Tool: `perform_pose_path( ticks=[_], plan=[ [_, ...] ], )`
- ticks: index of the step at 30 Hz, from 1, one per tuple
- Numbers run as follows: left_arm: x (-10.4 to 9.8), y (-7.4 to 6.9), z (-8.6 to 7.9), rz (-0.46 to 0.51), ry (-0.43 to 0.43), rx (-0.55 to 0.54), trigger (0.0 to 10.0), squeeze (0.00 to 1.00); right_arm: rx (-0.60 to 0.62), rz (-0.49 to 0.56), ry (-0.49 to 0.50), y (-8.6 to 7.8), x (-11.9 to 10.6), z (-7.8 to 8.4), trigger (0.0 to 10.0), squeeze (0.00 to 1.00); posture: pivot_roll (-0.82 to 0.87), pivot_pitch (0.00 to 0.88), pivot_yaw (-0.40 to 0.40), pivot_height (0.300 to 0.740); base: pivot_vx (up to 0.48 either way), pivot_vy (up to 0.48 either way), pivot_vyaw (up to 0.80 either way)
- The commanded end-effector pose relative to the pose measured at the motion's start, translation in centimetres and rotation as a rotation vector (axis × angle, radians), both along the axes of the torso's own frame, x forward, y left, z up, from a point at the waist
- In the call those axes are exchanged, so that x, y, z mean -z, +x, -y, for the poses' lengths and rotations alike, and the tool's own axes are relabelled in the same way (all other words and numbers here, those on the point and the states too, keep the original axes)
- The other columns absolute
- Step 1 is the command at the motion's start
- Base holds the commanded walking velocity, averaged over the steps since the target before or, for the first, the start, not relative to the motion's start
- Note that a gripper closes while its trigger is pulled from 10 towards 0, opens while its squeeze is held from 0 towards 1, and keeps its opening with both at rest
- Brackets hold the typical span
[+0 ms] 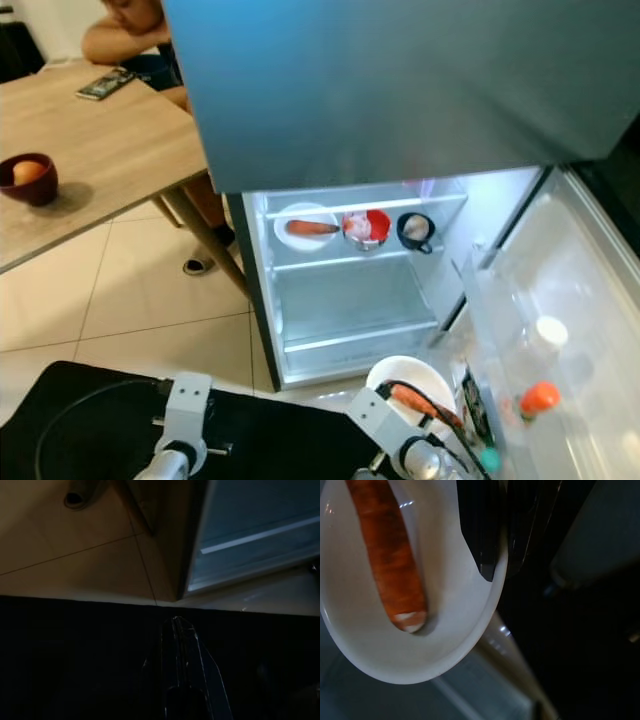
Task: Restocking fridge
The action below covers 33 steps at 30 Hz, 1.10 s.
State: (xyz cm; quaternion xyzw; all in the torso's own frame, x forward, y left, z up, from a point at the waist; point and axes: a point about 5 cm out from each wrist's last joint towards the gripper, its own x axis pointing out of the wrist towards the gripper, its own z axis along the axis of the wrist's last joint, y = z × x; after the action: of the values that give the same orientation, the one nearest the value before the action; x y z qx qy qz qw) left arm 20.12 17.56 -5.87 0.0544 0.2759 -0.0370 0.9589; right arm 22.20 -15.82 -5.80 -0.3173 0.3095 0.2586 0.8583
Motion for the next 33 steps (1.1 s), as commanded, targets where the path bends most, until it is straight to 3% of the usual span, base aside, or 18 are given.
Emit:
perform_pose_path(
  ticks=[1,22,33],
  plan=[
    [0.31,-0.55,-0.34,-0.019,0.002,-0.009,10.0,0.00,-0.012,-0.018,0.011,-0.60,0.39,-0.60,10.0,0.00,-0.09,0.105,-0.033,0.740,0.311,0.000,0.00],
    [0.27,-0.50,-0.35,-0.017,0.014,-0.005,10.0,0.00,-0.010,-0.022,0.009,-0.67,0.45,-0.60,10.0,0.00,-0.09,0.107,-0.033,0.740,0.305,0.000,0.00],
    [0.18,-0.48,-0.22,-0.003,0.030,0.011,10.0,0.00,-0.008,-0.025,0.009,-0.78,0.52,-0.57,10.0,0.00,-0.09,0.112,-0.031,0.740,0.000,0.000,0.00]
  ],
)
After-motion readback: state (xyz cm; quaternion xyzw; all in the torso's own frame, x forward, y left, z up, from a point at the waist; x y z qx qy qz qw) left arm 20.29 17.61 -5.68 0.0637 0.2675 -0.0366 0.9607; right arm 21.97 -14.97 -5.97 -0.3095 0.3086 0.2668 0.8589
